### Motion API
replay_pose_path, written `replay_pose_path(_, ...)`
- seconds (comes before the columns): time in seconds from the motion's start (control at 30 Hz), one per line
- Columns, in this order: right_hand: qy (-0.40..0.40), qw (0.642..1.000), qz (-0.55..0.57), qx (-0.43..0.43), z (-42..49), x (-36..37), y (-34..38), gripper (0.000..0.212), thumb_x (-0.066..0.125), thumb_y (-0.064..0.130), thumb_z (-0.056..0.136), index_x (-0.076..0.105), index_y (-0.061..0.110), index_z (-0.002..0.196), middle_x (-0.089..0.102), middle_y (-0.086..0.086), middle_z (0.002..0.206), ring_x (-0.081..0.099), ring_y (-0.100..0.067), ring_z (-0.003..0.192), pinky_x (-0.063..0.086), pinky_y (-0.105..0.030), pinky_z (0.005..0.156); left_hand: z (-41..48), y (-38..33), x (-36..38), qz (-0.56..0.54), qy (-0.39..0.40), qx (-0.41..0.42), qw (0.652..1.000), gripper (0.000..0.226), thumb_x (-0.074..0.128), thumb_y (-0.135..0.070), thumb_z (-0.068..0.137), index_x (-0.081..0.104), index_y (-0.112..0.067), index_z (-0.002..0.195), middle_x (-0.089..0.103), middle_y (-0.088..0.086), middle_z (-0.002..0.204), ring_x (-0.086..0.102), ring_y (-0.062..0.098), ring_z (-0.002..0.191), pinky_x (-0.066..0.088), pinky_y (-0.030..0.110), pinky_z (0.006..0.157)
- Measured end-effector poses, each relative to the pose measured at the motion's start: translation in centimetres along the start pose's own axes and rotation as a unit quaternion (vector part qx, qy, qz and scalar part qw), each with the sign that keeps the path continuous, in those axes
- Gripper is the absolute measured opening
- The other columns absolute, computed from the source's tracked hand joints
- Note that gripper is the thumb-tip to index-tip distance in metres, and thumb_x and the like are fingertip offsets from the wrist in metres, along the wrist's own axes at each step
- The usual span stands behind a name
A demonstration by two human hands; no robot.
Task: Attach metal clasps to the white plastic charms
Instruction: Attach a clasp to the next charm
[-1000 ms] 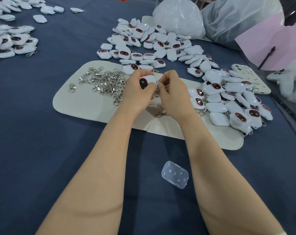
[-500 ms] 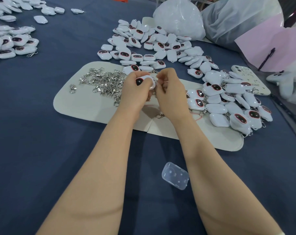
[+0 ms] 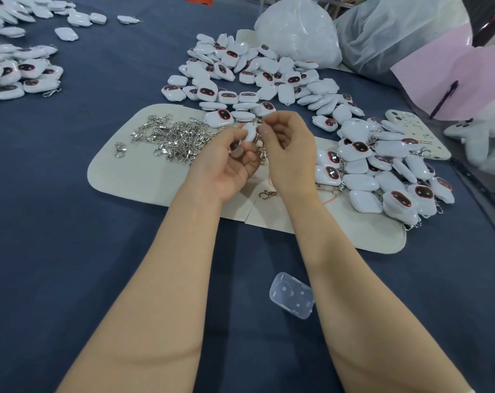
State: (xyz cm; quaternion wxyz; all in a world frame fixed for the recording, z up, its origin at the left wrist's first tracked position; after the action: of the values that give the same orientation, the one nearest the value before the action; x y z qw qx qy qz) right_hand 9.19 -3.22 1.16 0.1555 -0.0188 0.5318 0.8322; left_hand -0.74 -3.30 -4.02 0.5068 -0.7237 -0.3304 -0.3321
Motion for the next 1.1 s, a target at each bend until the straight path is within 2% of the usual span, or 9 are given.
replay_pose_path(0.13,0.002,0.999,-0.034,-0.01,0.1,-0.1,0.1,0.013,0.058,0.005,0.09,0.06,0.018,0.091,0.059,0.016,0.079,0.056,0.002,0.074,0.047,-0.013,0.075,0.1,0.0,-0.2,0.015,-0.016,0.005,1.0,0.014,0.047,-0.004,0.092,0.047,-0.009,0.08,0.043,0.002,0.07,0.048,0.004,0.04,0.043,0.013,0.043)
replay_pose_path(0.3,-0.012,0.998,-0.053,-0.02,0.0,-0.2,0.3,0.012,0.056,0.007,0.092,0.059,0.019,0.09,0.058,0.018,0.076,0.053,0.006,0.069,0.044,-0.012,0.07,-0.1,0.0,-0.1,0.042,-0.022,0.011,0.999,0.02,0.048,-0.004,0.092,0.046,-0.01,0.073,0.048,0.001,0.055,0.048,0.005,0.039,0.043,0.013,0.042)
replay_pose_path(0.43,-0.027,0.997,-0.065,-0.028,-0.1,-0.5,0.6,0.01,0.055,0.007,0.092,0.062,0.013,0.092,0.057,0.017,0.075,0.053,0.002,0.068,0.044,-0.015,0.07,-0.1,0.3,-0.2,0.035,-0.028,0.002,0.999,0.014,0.046,-0.006,0.093,0.045,-0.01,0.079,0.052,0.002,0.051,0.046,0.005,0.037,0.041,0.014,0.041)
replay_pose_path(0.57,0.005,0.989,-0.14,-0.048,0.1,-0.1,0.8,0.012,0.049,0.006,0.094,0.06,0.003,0.099,0.059,0.0,0.086,0.052,-0.014,0.079,0.04,-0.022,0.073,0.1,-0.1,-0.5,0.088,-0.056,0.047,0.993,0.008,0.047,-0.004,0.092,0.047,-0.011,0.089,0.049,0.002,0.059,0.043,0.004,0.036,0.039,0.015,0.04)
replay_pose_path(0.67,0.05,0.977,-0.202,-0.045,0.3,0.6,0.4,0.015,0.045,0.006,0.096,0.059,0.002,0.1,0.061,-0.007,0.092,0.05,-0.018,0.083,0.036,-0.026,0.072,-0.3,-2.4,-1.1,0.256,-0.128,0.178,0.941,0.014,0.053,-0.003,0.089,0.048,-0.016,0.092,0.052,0.002,0.072,0.044,0.003,0.039,0.039,0.019,0.044)
replay_pose_path(0.83,0.116,0.963,-0.243,-0.017,0.5,1.0,-0.8,0.013,0.044,0.007,0.095,0.056,0.004,0.097,0.06,-0.008,0.087,0.055,-0.028,0.076,0.045,-0.038,0.073,-1.6,-4.1,0.6,0.469,-0.121,0.331,0.81,0.022,0.059,-0.009,0.087,0.047,-0.025,0.097,0.055,-0.01,0.08,0.053,-0.001,0.059,0.046,0.019,0.06)
replay_pose_path(0.87,0.129,0.961,-0.246,-0.014,0.4,1.1,-1.0,0.013,0.045,0.007,0.094,0.056,0.005,0.099,0.059,-0.007,0.087,0.055,-0.026,0.076,0.045,-0.036,0.074,-1.7,-4.0,0.6,0.483,-0.12,0.339,0.798,0.022,0.059,-0.009,0.087,0.048,-0.025,0.099,0.055,-0.012,0.082,0.053,-0.004,0.063,0.046,0.017,0.065)
replay_pose_path(0.97,0.146,0.963,-0.226,0.012,0.1,1.5,-1.7,0.019,0.051,0.007,0.09,0.056,0.009,0.108,0.056,-0.002,0.093,0.049,-0.016,0.08,0.038,-0.022,0.075,-0.8,-3.3,-0.3,0.429,-0.134,0.275,0.85,0.02,0.058,-0.011,0.089,0.05,-0.022,0.103,0.061,0.001,0.092,0.063,0.012,0.074,0.053,0.03,0.073)
replay_pose_path(1.1,0.08,0.988,-0.125,0.054,0.2,1.0,-1.9,0.007,0.054,0.01,0.091,0.056,0.016,0.095,0.057,0.01,0.084,0.053,-0.009,0.084,0.04,-0.017,0.078,0.1,-1.9,-1.5,0.243,-0.13,0.166,0.947,0.008,0.054,-0.008,0.092,0.053,-0.015,0.089,0.058,-0.005,0.053,0.051,0.004,0.043,0.044,0.018,0.047)
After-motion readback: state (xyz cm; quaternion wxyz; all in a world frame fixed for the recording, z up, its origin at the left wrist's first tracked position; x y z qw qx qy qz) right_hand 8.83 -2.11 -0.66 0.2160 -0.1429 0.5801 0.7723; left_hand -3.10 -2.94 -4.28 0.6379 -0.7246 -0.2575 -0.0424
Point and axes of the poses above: each hand's wrist, its own z-axis towards the middle knuckle, its own x-axis out of the palm, y = z × x, the point moved 8 cm from there along z, towards the middle knuckle
